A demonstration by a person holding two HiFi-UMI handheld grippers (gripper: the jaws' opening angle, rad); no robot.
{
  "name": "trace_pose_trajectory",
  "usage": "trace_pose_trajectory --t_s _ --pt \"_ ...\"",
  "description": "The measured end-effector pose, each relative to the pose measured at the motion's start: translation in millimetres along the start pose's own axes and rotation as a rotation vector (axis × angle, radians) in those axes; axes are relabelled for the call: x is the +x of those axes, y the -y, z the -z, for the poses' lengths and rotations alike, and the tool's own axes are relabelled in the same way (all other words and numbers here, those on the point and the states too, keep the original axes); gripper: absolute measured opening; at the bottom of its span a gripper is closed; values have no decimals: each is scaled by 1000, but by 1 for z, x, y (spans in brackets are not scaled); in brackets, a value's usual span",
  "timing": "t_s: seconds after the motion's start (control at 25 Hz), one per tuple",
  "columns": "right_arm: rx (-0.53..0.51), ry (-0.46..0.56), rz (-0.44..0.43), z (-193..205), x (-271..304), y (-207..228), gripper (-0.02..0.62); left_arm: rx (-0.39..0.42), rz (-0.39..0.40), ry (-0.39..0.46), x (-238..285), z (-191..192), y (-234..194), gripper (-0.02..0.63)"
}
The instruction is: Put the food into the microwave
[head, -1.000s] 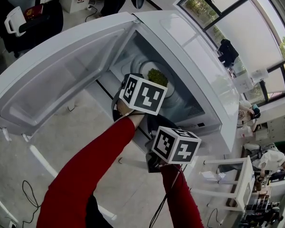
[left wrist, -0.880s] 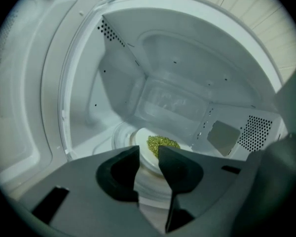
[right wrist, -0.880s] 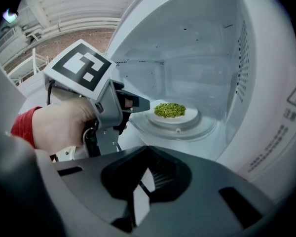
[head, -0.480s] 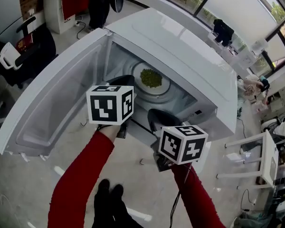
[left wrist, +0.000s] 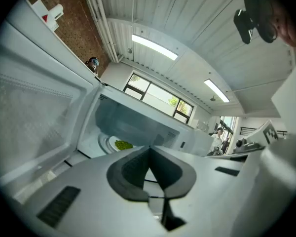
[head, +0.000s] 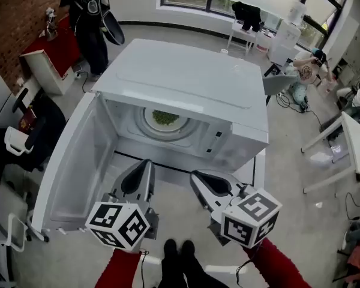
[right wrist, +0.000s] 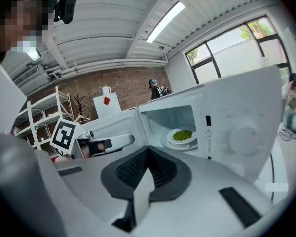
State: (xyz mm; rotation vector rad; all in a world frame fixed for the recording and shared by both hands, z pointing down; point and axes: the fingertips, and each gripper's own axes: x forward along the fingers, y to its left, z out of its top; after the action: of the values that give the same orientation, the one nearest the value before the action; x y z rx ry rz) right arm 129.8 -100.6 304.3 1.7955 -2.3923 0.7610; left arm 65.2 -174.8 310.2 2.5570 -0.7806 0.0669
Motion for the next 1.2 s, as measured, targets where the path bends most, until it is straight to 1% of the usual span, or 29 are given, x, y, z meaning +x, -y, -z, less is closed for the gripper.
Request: trace_pose_trajectory --t_s 0.12,0.16,0.36,0.56,0.64,0.72,0.88,1.04,1.2 --pt "67 13 -33 15 -26 -15 14 -67 33 -24 -21 16 18 8" --pt "86 20 -35 20 -33 -18 14 -72 42 -35 -26 22 24 8" --pt "119 68 -12 32 -65 -28 14 -37 85 -58 -48 32 55 8" --pt "100 130 2 25 -89 -37 14 -26 144 -65 -64 31 79 8" --pt "103 156 -2 21 -95 -40 13 -19 153 -64 -69 31 85 8" --pt "116 175 -4 20 -102 -41 14 8 154 -64 -73 30 91 8" --pt "91 165 30 25 -113 -37 13 67 170 -57 -77 27 104 8" --pt "101 199 30 25 -125 -39 14 105 192 -52 -80 28 117 8" --pt "97 228 34 25 -135 -39 13 117 212 -57 -84 32 128 8"
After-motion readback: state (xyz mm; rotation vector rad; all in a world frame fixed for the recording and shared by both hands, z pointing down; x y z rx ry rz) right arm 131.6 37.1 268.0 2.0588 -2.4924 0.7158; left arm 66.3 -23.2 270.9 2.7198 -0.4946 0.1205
